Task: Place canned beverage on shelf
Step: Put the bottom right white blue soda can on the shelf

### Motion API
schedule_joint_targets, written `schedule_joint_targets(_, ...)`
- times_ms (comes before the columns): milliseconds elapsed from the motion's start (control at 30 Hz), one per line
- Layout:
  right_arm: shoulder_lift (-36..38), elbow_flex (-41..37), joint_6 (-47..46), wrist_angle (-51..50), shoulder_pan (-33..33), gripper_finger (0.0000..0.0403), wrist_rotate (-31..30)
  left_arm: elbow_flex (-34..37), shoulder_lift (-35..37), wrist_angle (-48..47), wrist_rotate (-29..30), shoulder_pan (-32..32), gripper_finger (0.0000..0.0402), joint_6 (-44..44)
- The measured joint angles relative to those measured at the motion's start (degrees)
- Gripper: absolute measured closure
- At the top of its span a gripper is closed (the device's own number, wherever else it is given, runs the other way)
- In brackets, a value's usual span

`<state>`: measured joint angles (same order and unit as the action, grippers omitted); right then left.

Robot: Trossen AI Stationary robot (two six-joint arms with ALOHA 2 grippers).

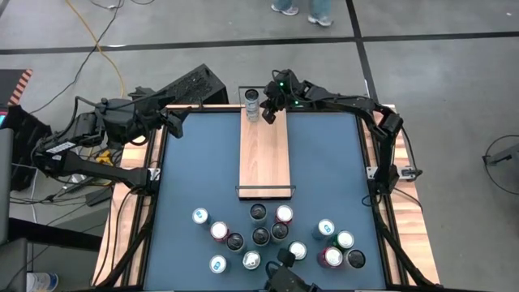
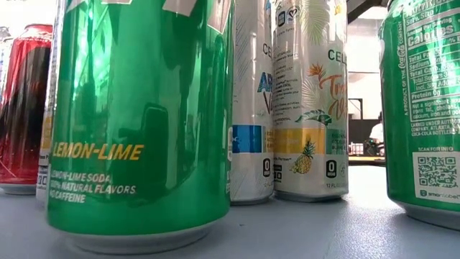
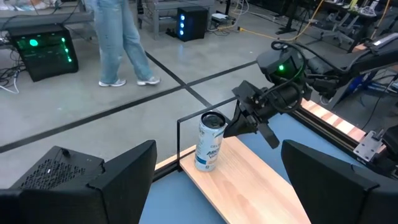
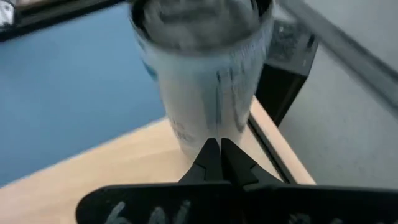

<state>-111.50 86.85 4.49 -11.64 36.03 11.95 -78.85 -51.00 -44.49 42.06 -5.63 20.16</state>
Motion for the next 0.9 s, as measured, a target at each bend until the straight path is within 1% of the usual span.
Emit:
schedule_joint_targets(333,0.0,0.0,0.0,1.5,0.0,0.0403,0.2,0.0,0.0,0.0,0.7,0.0,0.007,0.0)
schedule_joint_targets(533,0.0,0.0,-0.3,-1.5,0.1,0.0403,0.2,0.0,0.0,0.0,0.6,0.0,0.007,0.0)
schedule_joint_targets(900,-1.3,0.0,0.5,1.4,-0.9,0.0403,1.6,0.0,0.0,0.0,0.6,0.0,0.007,0.1)
